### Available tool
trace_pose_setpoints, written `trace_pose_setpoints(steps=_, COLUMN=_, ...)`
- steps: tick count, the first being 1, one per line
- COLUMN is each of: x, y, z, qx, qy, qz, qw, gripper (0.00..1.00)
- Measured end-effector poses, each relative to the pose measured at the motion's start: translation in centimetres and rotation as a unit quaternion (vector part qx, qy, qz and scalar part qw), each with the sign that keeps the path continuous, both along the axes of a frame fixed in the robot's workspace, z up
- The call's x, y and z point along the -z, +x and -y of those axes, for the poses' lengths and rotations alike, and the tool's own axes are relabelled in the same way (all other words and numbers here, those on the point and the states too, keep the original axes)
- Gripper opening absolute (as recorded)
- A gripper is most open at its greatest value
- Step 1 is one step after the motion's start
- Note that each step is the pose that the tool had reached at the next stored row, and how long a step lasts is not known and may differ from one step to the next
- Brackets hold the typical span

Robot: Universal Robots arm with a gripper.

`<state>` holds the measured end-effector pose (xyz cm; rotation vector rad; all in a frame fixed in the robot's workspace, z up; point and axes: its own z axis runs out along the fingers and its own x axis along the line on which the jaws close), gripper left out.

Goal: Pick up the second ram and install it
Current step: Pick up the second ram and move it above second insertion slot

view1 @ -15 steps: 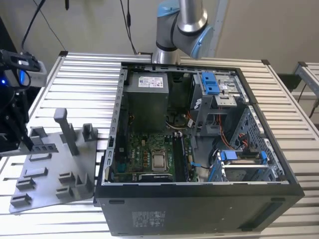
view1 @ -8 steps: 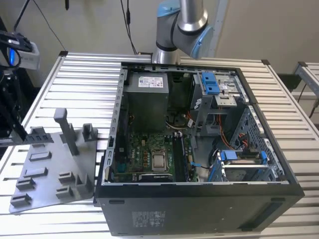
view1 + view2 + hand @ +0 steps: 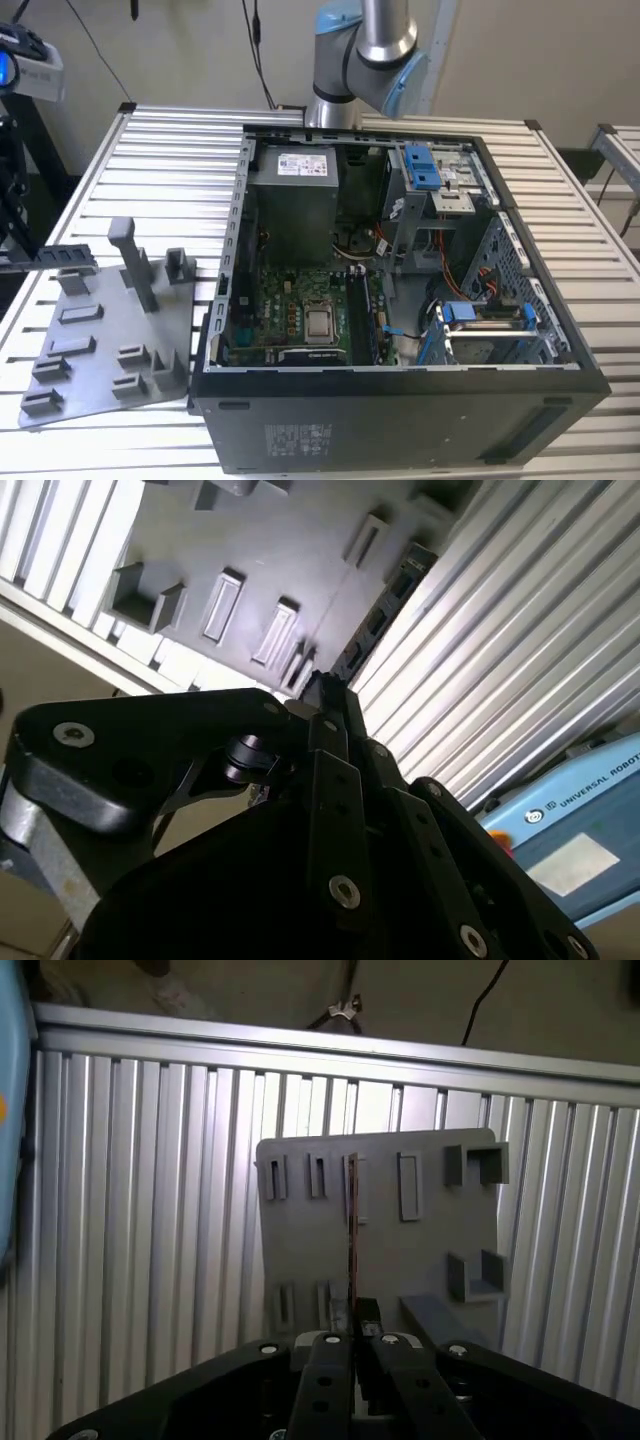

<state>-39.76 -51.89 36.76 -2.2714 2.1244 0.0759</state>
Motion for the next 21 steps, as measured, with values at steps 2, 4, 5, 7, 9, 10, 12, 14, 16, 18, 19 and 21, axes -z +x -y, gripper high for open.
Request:
trace_pose_setpoints(steps=2, x=-0.68, y=0.00, z=0.00, qx=0.000, qy=0.0000, qz=0.0000, qw=1.0000, gripper=0.14)
trace_pose_setpoints(steps=4, x=-1.40, y=0.00, z=0.00, qx=0.000, qy=0.0000, qz=0.0000, qw=1.0000, gripper=0.14)
trace_pose_setpoints(steps=5, x=-1.79, y=0.00, z=0.00, qx=0.000, qy=0.0000, qz=0.0000, qw=1.0000, gripper=0.14)
trace_pose_setpoints(steps=7, x=-2.51, y=0.00, z=0.00, qx=0.000, qy=0.0000, qz=0.0000, qw=1.0000, gripper=0.14)
trace_pose_setpoints(steps=9, x=-3.24, y=0.00, z=0.00, qx=0.000, qy=0.0000, qz=0.0000, qw=1.0000, gripper=0.14)
trace_pose_setpoints(steps=10, x=-3.62, y=0.00, z=0.00, qx=0.000, qy=0.0000, qz=0.0000, qw=1.0000, gripper=0.14)
trace_pose_setpoints(steps=12, x=-4.42, y=0.00, z=0.00, qx=0.000, qy=0.0000, qz=0.0000, qw=1.0000, gripper=0.14)
trace_pose_setpoints(steps=14, x=-5.17, y=0.00, z=0.00, qx=0.000, qy=0.0000, qz=0.0000, qw=1.0000, gripper=0.14)
trace_pose_setpoints(steps=16, x=-5.90, y=0.00, z=0.00, qx=0.000, qy=0.0000, qz=0.0000, qw=1.0000, gripper=0.14)
trace_pose_setpoints(steps=18, x=-6.62, y=0.00, z=0.00, qx=0.000, qy=0.0000, qz=0.0000, qw=1.0000, gripper=0.14)
trace_pose_setpoints(steps=19, x=-6.96, y=0.00, z=0.00, qx=0.000, qy=0.0000, qz=0.0001, qw=1.0000, gripper=0.14)
trace_pose_setpoints(steps=21, x=-7.35, y=0.00, z=0.00, qx=0.000, qy=0.0000, qz=0.0000, qw=1.0000, gripper=0.14)
